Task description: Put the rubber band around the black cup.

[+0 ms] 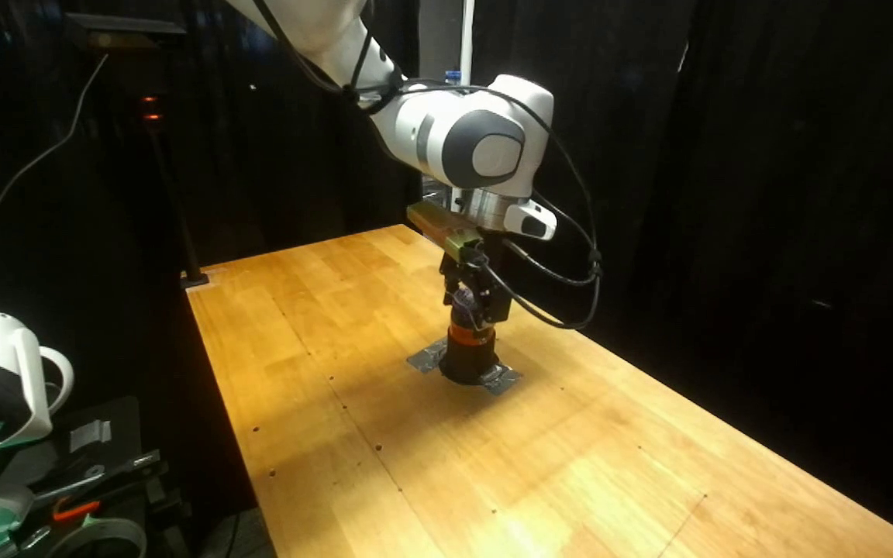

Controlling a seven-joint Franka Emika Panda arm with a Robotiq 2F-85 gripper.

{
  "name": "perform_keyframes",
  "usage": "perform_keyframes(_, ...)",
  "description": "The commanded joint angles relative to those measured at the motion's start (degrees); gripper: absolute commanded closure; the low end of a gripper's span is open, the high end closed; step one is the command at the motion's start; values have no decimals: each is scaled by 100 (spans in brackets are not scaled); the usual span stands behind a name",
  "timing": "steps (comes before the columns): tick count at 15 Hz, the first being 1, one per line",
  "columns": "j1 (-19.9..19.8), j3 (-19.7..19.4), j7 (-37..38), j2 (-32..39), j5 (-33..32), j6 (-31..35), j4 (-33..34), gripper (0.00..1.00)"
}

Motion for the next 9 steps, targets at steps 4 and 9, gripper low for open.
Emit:
perform_keyframes(4,78,-80,194,-1094,-23,1465,-1898,0)
perform_keyframes(9,255,-154,478,-1444,-162,3315,-2805,42)
